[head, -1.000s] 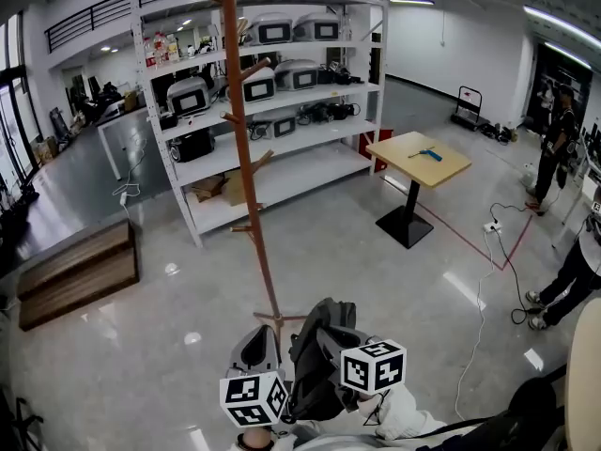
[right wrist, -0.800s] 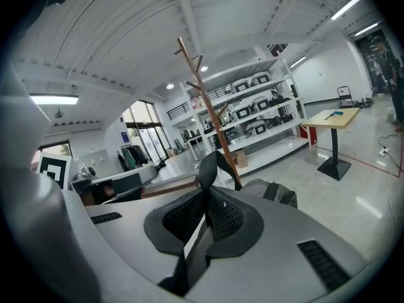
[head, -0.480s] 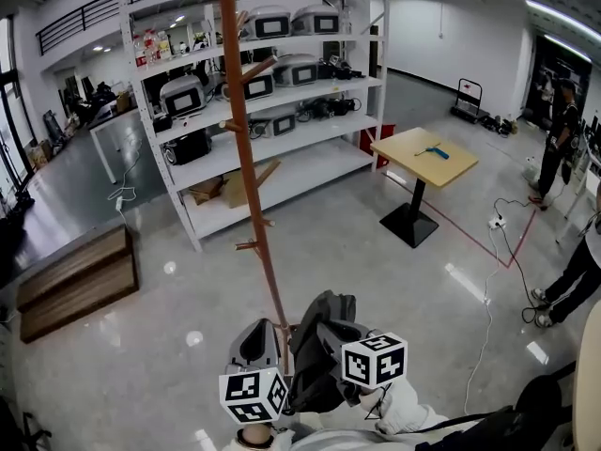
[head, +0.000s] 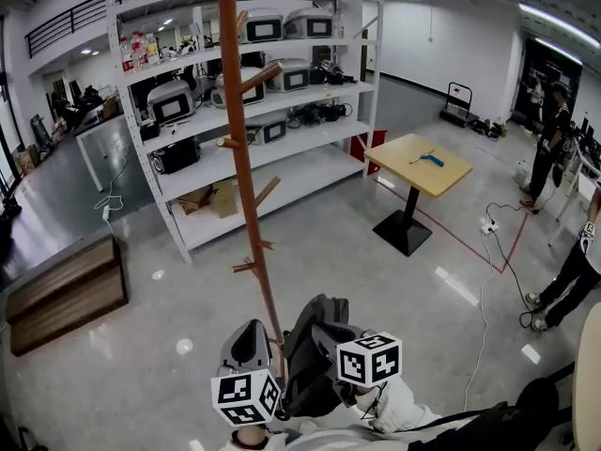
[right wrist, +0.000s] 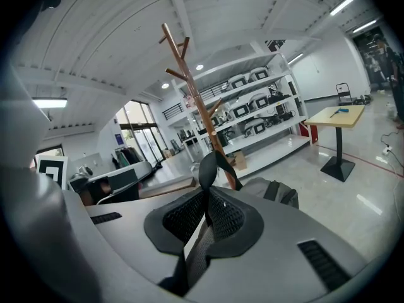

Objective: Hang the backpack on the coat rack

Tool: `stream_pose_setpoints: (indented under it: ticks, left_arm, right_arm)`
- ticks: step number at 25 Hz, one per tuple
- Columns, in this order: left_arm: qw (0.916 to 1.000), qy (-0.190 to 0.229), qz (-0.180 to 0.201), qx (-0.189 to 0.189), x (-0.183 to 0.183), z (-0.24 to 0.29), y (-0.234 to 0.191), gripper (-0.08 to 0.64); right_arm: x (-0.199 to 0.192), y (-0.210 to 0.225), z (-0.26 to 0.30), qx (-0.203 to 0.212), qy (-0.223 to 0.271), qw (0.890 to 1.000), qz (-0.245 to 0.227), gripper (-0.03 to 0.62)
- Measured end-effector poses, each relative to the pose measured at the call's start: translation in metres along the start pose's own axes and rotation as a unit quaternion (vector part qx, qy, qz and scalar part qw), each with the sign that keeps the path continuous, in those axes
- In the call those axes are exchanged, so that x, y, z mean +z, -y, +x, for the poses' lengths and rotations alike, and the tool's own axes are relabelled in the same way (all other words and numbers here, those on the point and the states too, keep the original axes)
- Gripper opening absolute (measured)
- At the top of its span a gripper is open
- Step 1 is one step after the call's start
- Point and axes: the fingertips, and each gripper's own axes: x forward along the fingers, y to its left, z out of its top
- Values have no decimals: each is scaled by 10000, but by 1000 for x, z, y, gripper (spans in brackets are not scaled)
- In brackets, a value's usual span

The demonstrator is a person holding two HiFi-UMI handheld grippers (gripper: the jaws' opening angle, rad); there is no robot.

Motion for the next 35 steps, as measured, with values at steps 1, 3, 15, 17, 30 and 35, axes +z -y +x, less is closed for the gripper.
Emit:
stream_pose_setpoints:
  ticks: [1,3,15,17,30,35]
  left_arm:
    - [10000,-2,-4,-22,0,4,-1,0]
    - [10000,6,-21,-33,-1,11,-3,0]
    - [9991,-191,-95,355,-10,38,-25,0]
    - [9990,-172,-25,415,-5,43,-26,0]
    - [9984,-6,40,565,13,73,-26,0]
    - [9980,-81,68,622,8,77,-27,0]
  right_arm:
    - [2,3,3,-21,-8,10000,5,25]
    - [4,7,8,-50,-16,10000,13,25]
    - [32,37,51,120,-285,9994,-165,25]
    - [47,43,59,205,-295,9991,-203,25]
    - [178,54,109,557,215,9957,-707,25]
    - [218,52,129,624,273,9932,-946,25]
